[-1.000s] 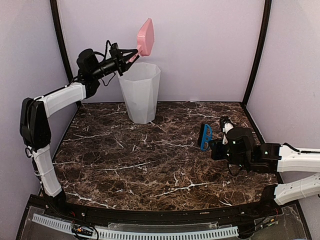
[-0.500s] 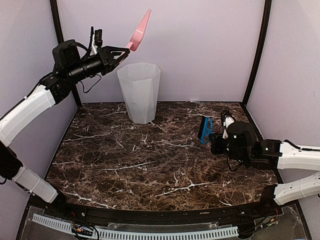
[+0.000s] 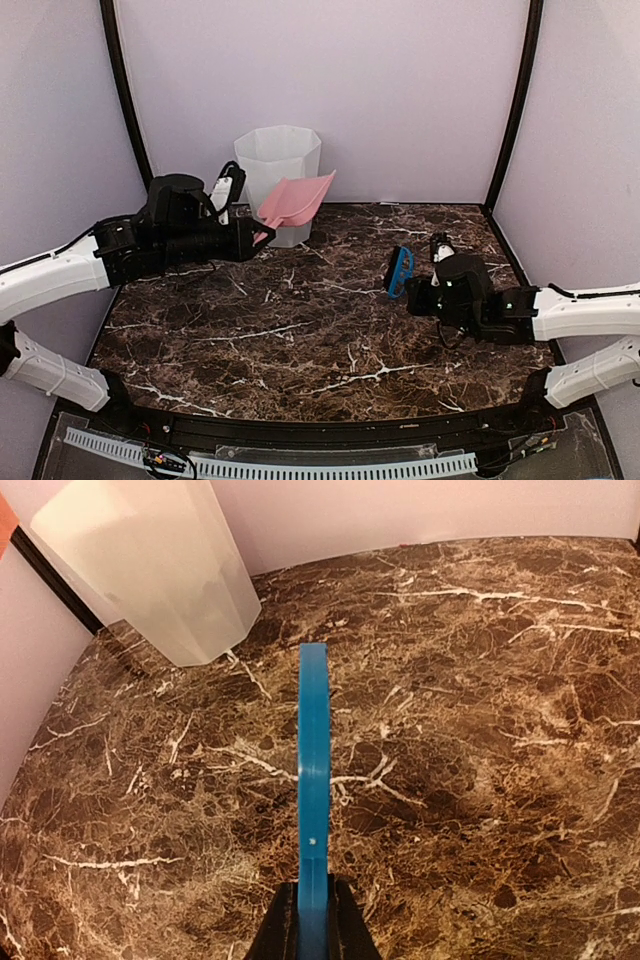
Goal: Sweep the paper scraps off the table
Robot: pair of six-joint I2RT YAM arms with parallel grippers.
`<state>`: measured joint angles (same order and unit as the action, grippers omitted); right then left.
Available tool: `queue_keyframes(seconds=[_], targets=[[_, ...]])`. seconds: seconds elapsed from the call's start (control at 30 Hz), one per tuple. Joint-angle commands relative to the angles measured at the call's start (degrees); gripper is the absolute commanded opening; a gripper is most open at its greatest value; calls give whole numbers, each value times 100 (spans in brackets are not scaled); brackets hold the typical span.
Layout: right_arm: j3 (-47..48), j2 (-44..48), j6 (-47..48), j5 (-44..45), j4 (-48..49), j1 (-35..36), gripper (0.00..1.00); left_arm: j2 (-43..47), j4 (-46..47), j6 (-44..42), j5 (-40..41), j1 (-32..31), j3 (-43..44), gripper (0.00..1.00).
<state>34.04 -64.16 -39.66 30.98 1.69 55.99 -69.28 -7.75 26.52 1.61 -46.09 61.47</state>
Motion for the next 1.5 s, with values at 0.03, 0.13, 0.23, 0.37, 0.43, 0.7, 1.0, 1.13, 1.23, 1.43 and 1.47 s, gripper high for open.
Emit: queue_keyframes(seconds=[0.03,0.13,0.23,0.37,0.43,0.7,1.0,1.13,1.23,1.43,1.47], targets=[[-85,-402,-363,-310,620,-38,0,162,-269,50,929,-442,-643,0],[-165,-664,-412,-487,885,-38,0,-12,-221,208,991,-631,-958,0],[-192,-954,-434,-637,1065,-36,0,-263,-191,285,1081,-860,-1196,0],[-195,-1339,-450,-756,1206,-35,0,-539,-207,299,1200,-936,-1351,0],[-203,-1506,-464,-769,1225,-35,0,-675,-250,305,1192,-936,-1388,0],[-149,-1914,-629,-630,1027,-45,0,-984,-346,293,1170,-943,-1364,0],[-278,-1960,-643,-778,1040,-53,9,-1401,-350,292,1172,-940,-1291,0],[-329,-1901,-657,-749,963,-58,14,-1479,-350,301,1192,-943,-1283,0],[-330,-1897,-666,-687,885,-58,19,-1500,-381,296,1225,-944,-1279,0],[-304,-1892,-687,-598,750,-64,29,-1510,-417,292,1308,-940,-1277,0],[-302,-1889,-687,-598,738,-63,30,-1514,-422,292,1314,-943,-1274,0]])
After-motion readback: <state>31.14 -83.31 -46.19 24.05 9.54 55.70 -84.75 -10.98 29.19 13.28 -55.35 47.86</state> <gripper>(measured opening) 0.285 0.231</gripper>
